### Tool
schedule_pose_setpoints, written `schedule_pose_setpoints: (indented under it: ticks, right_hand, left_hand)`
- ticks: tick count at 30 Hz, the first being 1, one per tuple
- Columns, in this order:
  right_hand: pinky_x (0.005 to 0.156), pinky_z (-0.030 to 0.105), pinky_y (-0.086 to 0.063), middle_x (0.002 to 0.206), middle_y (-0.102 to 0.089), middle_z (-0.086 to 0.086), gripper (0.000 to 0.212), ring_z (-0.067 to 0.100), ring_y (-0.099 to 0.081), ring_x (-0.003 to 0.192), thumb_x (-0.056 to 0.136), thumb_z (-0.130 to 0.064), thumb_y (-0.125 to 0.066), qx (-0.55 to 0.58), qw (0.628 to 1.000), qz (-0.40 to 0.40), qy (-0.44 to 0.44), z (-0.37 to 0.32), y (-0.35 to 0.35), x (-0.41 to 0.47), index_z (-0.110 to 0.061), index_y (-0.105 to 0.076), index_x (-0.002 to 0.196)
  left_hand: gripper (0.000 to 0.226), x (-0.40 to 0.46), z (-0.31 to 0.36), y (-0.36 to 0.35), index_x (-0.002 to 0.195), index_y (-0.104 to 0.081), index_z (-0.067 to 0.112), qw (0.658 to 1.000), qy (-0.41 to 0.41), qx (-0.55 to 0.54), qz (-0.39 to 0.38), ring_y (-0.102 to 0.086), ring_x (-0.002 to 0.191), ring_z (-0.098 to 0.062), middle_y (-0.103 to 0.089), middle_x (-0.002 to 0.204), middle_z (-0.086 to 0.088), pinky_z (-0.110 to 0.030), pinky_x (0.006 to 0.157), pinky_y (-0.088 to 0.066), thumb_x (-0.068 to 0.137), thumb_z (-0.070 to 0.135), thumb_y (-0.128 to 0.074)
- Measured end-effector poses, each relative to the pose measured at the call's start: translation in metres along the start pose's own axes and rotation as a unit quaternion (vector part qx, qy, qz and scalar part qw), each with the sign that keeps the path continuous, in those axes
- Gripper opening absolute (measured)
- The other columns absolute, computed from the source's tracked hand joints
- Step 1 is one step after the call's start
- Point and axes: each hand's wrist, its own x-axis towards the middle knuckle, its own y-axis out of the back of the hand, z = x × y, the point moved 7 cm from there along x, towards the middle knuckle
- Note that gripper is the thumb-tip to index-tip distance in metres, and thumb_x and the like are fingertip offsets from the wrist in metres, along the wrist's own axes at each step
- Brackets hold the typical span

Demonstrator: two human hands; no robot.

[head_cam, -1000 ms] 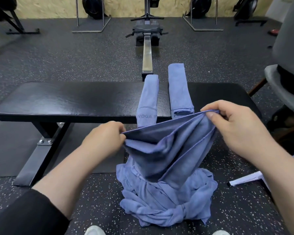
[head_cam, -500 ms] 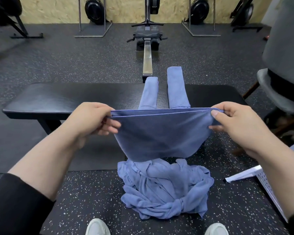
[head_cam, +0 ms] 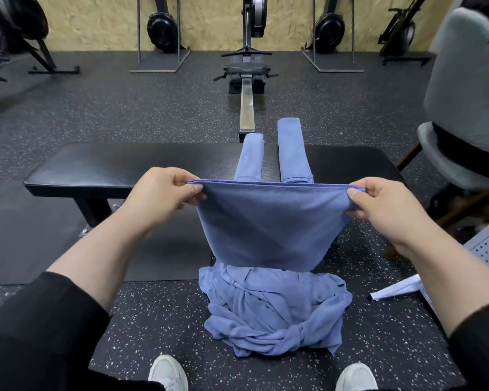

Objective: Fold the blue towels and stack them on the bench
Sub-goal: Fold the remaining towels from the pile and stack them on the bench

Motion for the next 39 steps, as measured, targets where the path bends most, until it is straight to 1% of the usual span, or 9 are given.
schedule_pose_setpoints:
  ticks: [7, 10, 14, 19, 23, 25, 31, 35, 39]
  right_hand:
    - [0.076, 0.034, -0.061, 0.093, -0.075, 0.012, 0.021, 0.020, -0.070, 0.084, 0.102, -0.011, -0.056, -0.047, 0.999, 0.015, -0.004, 0.000, 0.000, 0.004, -0.015, -0.071, 0.088]
    - [0.073, 0.037, -0.056, 0.083, -0.072, 0.005, 0.021, 0.025, -0.070, 0.077, 0.101, -0.018, -0.053, -0.232, 0.973, 0.008, 0.009, -0.006, 0.000, 0.007, -0.021, -0.067, 0.086]
    - [0.079, 0.036, -0.049, 0.101, -0.072, 0.003, 0.012, 0.026, -0.063, 0.093, 0.097, -0.021, -0.054, -0.400, 0.914, -0.060, -0.036, -0.002, -0.015, 0.010, -0.026, -0.063, 0.091]
    - [0.109, 0.026, -0.040, 0.136, -0.059, -0.022, 0.055, -0.005, -0.051, 0.129, 0.084, -0.037, -0.076, -0.220, 0.954, -0.183, 0.092, -0.043, -0.072, -0.011, -0.035, -0.056, 0.136]
    - [0.081, 0.019, -0.043, 0.089, -0.070, -0.028, 0.021, -0.013, -0.060, 0.085, 0.084, -0.029, -0.079, -0.137, 0.947, -0.277, 0.090, -0.056, -0.111, -0.023, -0.039, -0.068, 0.099]
    - [0.072, 0.027, -0.039, 0.072, -0.060, -0.020, 0.009, -0.003, -0.051, 0.070, 0.086, -0.033, -0.076, -0.132, 0.951, -0.265, 0.090, -0.057, -0.114, -0.021, -0.027, -0.069, 0.088]
    - [0.064, 0.040, -0.035, 0.068, -0.054, 0.004, 0.054, 0.012, -0.041, 0.069, 0.085, -0.060, -0.065, -0.100, 0.961, -0.228, 0.123, -0.071, -0.106, -0.015, -0.006, -0.068, 0.082]
    - [0.066, 0.037, -0.037, 0.076, -0.056, 0.003, 0.070, 0.013, -0.045, 0.072, 0.079, -0.067, -0.060, -0.062, 0.979, -0.137, 0.138, -0.074, -0.077, -0.007, 0.001, -0.066, 0.092]
    - [0.066, 0.036, -0.038, 0.076, -0.060, 0.015, 0.056, 0.013, -0.047, 0.071, 0.087, -0.055, -0.059, -0.063, 0.984, -0.079, 0.145, -0.069, -0.045, 0.000, 0.000, -0.064, 0.092]
  left_hand:
    - [0.014, 0.001, 0.012, 0.002, 0.083, -0.070, 0.015, 0.997, -0.034, -0.034, 0.063, -0.062, 0.067, -0.002, -0.073, 0.078, 0.002, -0.017, 0.069, -0.051, 0.095, 0.023, -0.069]
    - [0.018, 0.004, 0.024, -0.003, 0.083, -0.064, 0.018, 0.994, -0.065, -0.065, 0.066, -0.054, 0.072, -0.009, -0.067, 0.077, -0.005, -0.042, 0.073, -0.052, 0.098, 0.028, -0.063]
    - [0.016, 0.003, 0.052, -0.025, 0.089, -0.064, 0.020, 0.988, -0.115, -0.080, 0.061, -0.044, 0.065, -0.005, -0.057, 0.069, 0.009, -0.025, 0.066, -0.038, 0.102, 0.027, -0.058]
    - [0.011, -0.002, 0.080, -0.076, 0.095, -0.058, 0.027, 0.975, -0.200, 0.084, -0.042, -0.046, 0.065, -0.009, -0.053, 0.066, 0.016, -0.027, 0.067, -0.041, 0.103, 0.034, -0.053]
    - [0.014, -0.001, 0.086, -0.100, 0.090, -0.068, 0.027, 0.969, -0.203, 0.118, -0.074, -0.047, 0.060, -0.005, -0.053, 0.059, 0.012, -0.031, 0.062, -0.040, 0.096, 0.039, -0.063]
    - [0.014, 0.001, 0.086, -0.102, 0.084, -0.067, 0.026, 0.977, -0.182, 0.079, -0.083, -0.046, 0.056, -0.005, -0.056, 0.058, 0.010, -0.027, 0.057, -0.037, 0.091, 0.038, -0.070]
    - [0.031, 0.005, 0.062, -0.098, 0.090, -0.063, 0.020, 0.978, -0.090, -0.070, -0.176, -0.044, 0.065, -0.011, -0.056, 0.070, -0.006, -0.030, 0.063, -0.033, 0.091, 0.051, -0.066]
    - [0.041, -0.009, 0.022, -0.113, 0.097, -0.068, 0.012, 0.939, -0.042, 0.029, -0.340, -0.049, 0.077, -0.009, -0.062, 0.082, 0.002, -0.036, 0.071, -0.040, 0.083, 0.050, -0.072]
    - [0.033, -0.008, -0.004, -0.103, 0.085, -0.066, 0.010, 0.929, -0.039, 0.210, -0.302, -0.044, 0.064, -0.012, -0.057, 0.068, -0.003, -0.032, 0.061, -0.035, 0.088, 0.042, -0.070]
